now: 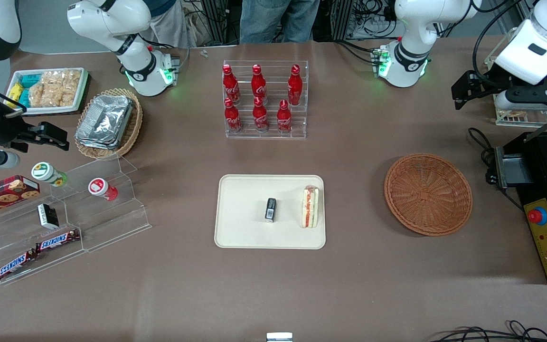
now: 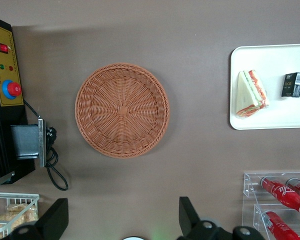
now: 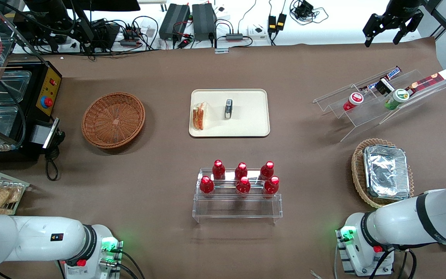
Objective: Place sandwich from basket to tray
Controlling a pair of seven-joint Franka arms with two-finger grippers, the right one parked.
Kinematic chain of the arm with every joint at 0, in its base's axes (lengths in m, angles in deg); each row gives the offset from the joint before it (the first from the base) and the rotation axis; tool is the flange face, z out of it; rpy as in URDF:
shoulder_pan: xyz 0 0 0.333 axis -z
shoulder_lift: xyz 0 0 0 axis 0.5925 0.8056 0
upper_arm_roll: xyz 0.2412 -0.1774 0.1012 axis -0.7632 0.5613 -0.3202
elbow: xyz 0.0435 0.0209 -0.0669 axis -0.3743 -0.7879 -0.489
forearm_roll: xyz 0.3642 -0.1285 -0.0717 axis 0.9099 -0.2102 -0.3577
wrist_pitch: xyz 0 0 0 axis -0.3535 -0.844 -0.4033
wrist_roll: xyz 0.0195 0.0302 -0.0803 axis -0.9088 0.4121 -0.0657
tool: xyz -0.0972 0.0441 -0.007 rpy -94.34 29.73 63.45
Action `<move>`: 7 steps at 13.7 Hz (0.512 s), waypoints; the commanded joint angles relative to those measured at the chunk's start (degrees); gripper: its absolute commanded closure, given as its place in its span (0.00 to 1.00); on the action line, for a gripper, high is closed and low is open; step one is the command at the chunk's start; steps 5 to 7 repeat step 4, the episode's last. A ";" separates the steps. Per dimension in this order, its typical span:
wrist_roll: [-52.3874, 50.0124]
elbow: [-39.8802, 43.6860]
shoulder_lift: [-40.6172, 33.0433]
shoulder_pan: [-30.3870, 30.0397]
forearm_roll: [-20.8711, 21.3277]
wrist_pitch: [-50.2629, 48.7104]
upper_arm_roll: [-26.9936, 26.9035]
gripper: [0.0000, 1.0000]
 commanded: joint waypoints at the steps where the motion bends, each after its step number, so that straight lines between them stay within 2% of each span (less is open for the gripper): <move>1: -0.22 2.97 2.10 -0.24 -0.06 -0.04 0.06 0.01; 7: -0.14 2.79 1.92 -0.24 -0.32 0.05 0.06 0.01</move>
